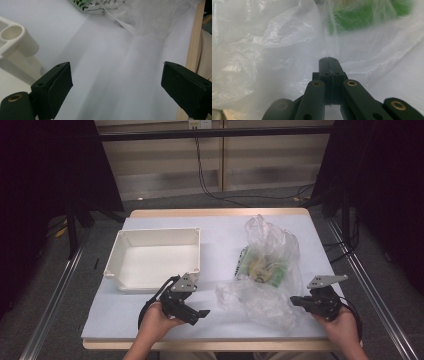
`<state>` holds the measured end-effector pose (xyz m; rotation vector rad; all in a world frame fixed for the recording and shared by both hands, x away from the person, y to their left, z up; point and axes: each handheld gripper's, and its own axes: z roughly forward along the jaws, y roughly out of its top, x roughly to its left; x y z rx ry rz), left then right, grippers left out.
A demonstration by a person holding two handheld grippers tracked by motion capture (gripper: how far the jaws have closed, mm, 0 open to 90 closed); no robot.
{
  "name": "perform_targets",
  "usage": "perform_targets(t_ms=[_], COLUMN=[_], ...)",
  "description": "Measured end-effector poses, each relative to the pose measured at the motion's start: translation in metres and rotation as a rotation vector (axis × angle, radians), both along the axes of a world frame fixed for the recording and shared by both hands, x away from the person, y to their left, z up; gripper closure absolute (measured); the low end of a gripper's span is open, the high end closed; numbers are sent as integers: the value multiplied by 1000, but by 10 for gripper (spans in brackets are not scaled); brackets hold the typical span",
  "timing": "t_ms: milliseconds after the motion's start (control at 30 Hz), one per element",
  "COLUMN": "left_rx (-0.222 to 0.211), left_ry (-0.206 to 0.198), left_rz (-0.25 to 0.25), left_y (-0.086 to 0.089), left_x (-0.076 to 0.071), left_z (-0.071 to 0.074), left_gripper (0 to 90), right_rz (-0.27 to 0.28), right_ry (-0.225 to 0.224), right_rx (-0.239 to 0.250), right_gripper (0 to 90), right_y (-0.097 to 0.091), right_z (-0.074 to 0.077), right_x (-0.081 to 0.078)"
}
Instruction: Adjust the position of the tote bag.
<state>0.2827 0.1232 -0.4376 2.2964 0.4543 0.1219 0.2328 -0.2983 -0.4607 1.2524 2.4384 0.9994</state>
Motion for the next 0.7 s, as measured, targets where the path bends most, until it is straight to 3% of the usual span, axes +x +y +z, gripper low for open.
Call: perform_targets(t_ms=[100,167,400,433,567,633,700], left_rx=[3,-9,9,31,8,15,12], left_ry=[1,-3,8,12,10,8,12], left_rz=[-14,-18,-42,-50,-68,-79,-77], left_y=[-5,-9,-17,-17,-27,-31,-33], left_x=[2,3,4,4,4,5,5], left_z=[1,0,-6,-5,-6,-6,-6], left_gripper=[103,106,107,107,106,106,107], right_rz=[-14,-41,-116,-116,-155,-161,-167], right_ry=[10,32,10,10,-21,-40,-23], right_rx=[-7,32,-18,-18,-65,-67,-50], right_gripper=[900,900,900,900,900,900,900], right_y=[-10,-20,-49,-49,-59,-61,-60], right_z=[-4,-7,-4,-4,2,3,3], right_x=[3,5,16,16,30,34,34])
